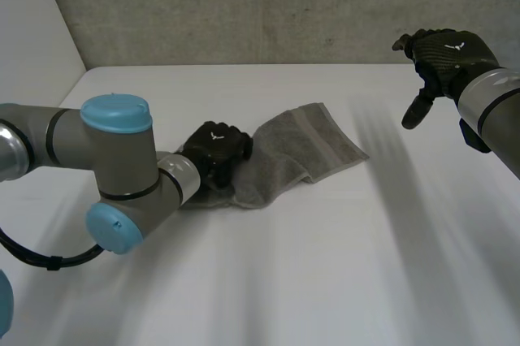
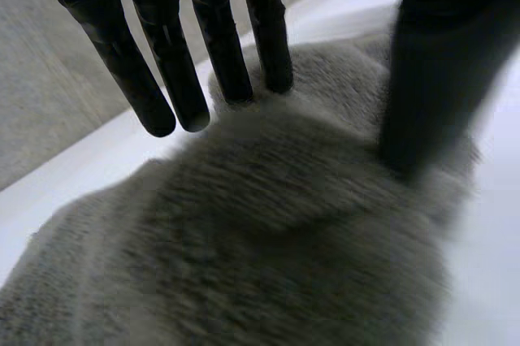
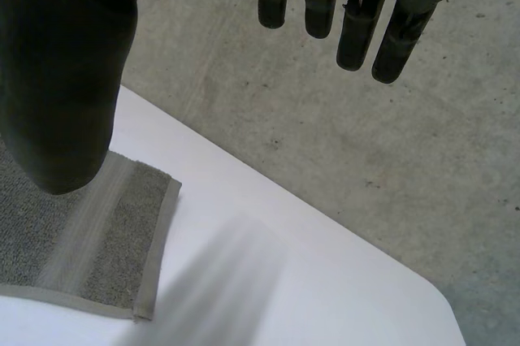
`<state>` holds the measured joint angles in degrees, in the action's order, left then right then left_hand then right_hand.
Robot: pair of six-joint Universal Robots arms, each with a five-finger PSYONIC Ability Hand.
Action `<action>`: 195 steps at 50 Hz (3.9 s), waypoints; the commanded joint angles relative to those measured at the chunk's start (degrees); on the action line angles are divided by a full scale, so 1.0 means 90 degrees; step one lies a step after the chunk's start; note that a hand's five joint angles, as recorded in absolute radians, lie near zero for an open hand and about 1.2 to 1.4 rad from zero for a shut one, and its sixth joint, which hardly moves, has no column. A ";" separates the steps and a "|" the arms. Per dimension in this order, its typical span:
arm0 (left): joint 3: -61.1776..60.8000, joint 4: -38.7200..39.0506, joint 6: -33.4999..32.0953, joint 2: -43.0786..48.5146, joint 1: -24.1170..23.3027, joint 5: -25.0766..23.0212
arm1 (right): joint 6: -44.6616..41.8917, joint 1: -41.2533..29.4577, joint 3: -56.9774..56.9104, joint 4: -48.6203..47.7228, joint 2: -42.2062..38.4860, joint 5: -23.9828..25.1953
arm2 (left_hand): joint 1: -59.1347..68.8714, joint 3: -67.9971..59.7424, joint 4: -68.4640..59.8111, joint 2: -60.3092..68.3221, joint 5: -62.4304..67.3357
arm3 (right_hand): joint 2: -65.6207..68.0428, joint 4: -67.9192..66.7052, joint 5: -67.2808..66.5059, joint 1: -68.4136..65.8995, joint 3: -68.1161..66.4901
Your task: Fold the towel.
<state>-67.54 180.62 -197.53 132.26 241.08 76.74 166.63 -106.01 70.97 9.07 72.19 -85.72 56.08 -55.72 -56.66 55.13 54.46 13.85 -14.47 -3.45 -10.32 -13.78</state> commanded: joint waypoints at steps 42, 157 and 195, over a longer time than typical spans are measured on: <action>-0.2485 0.0370 0.1079 -0.3211 -0.0439 0.0380 | -0.1250 -0.0915 0.0201 0.0067 -0.1204 0.0100 | -0.3414 0.3374 0.3478 -0.3309 -0.4345 | -0.0428 0.0497 0.0384 0.0036 0.0420; -0.4156 0.0810 0.1119 -0.3290 0.0186 -0.0595 | -0.2226 0.0422 0.4361 -0.0031 0.1988 0.1019 | -0.4274 0.4234 0.4339 -0.4169 -0.5205 | -0.0063 0.0132 0.0019 -0.0329 0.0056; -0.2837 -0.0977 -0.1617 -0.2859 0.0820 -0.1153 | -0.3134 0.2033 0.6431 -0.2180 0.1695 0.2728 | -0.4330 0.4290 0.4394 -0.4225 -0.5261 | 0.0684 -0.0615 -0.0729 -0.1076 -0.0692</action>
<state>-95.14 172.51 -213.26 106.73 247.88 66.60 138.37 -87.02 128.92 -10.09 89.78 -60.93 22.09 -21.59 -22.45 22.65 20.24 17.94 -17.37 -9.13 -18.24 -17.77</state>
